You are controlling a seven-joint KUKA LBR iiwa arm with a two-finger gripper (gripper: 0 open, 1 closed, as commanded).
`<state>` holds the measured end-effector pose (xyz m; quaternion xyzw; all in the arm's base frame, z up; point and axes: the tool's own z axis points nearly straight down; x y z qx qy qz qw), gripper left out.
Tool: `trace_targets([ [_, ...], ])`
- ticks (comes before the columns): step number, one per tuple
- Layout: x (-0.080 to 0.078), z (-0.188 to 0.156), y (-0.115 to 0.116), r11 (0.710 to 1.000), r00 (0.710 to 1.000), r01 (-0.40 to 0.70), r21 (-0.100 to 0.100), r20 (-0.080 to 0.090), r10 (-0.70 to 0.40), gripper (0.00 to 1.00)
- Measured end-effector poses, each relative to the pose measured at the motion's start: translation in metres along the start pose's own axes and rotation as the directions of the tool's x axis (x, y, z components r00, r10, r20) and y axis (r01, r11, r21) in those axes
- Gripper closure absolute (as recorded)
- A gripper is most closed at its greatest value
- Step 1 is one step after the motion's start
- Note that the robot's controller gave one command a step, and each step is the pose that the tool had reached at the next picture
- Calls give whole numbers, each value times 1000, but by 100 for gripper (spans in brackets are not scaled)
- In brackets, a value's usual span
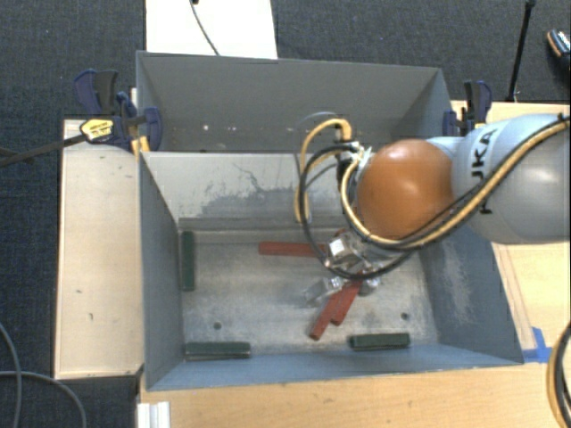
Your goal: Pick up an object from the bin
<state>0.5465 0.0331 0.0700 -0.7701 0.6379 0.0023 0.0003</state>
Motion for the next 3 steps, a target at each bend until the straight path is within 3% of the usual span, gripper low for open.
trace_targets([
  [1,73,0,50,1000,1000,-29,0,-5,29,0],
  [2,69,-1,47,1000,1000,-22,4,-2,22,100],
  [3,98,-151,4,1000,1000,-20,13,-5,20,100],
])
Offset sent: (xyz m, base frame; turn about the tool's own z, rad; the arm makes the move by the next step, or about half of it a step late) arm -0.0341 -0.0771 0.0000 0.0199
